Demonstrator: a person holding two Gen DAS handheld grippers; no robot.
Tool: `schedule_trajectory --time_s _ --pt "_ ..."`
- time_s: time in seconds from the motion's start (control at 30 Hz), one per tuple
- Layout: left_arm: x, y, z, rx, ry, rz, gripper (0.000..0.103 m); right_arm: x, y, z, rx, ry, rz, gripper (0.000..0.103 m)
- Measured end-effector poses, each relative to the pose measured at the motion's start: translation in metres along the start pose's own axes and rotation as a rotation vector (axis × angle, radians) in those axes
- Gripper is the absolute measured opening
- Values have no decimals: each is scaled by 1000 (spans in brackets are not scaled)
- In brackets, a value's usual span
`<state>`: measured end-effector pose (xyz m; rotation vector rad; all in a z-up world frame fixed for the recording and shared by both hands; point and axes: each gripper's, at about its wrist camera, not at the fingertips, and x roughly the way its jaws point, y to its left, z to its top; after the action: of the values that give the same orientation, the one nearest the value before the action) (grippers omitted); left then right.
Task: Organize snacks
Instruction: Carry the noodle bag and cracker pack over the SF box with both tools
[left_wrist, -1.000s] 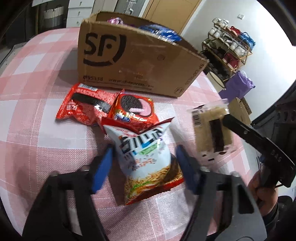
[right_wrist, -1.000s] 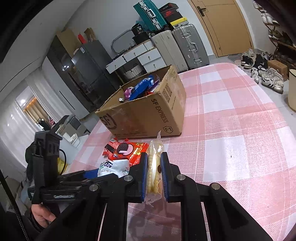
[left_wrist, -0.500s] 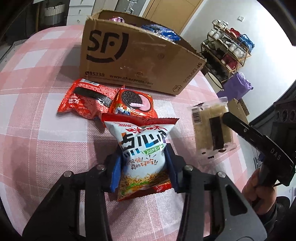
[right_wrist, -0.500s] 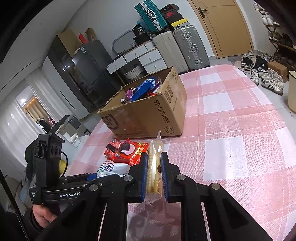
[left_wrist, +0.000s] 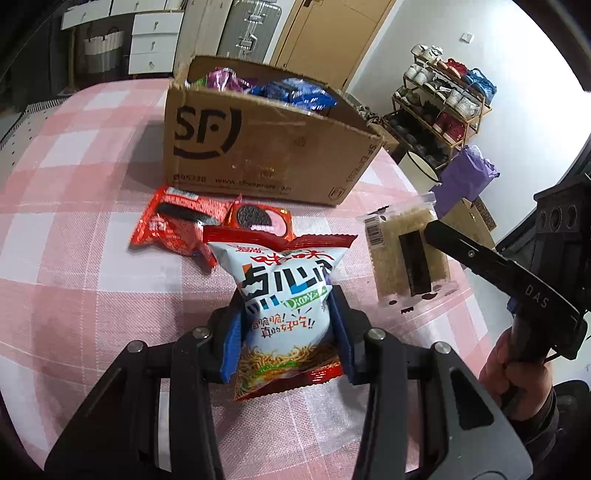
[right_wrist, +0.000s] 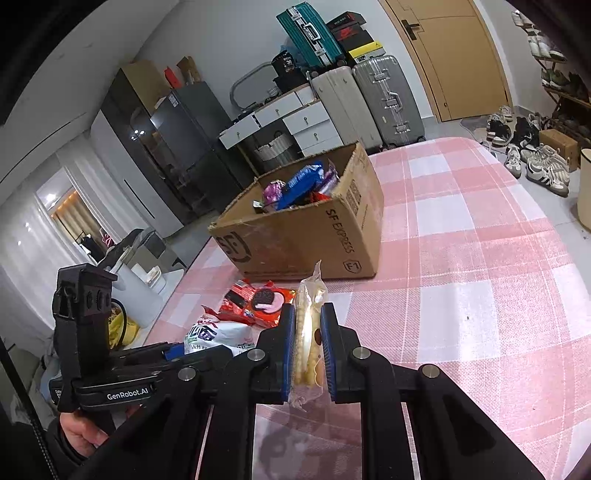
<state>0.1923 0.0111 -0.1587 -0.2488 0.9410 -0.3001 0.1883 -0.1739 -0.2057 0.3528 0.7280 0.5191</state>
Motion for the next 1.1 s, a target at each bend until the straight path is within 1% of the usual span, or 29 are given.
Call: schedule_trajectory --time_s 0.17,0.27,0.63,0.83,1.1 --pt "-22 -1 5 15 -45 4 39 -7 10 10 -16 -15 11 14" --pt "-35 -3 14 28 -72 8 39 -10 17 20 -31 -28 17 14" --pt "-90 -6 65 69 -157 2 39 -15 47 68 -93 -73 31 14" --pt "-102 -1 99 55 -181 -1 39 -13 60 96 -112 -94 40 14" --pt "-102 -6 140 53 -198 10 39 -2 66 131 -110 -116 52 14"
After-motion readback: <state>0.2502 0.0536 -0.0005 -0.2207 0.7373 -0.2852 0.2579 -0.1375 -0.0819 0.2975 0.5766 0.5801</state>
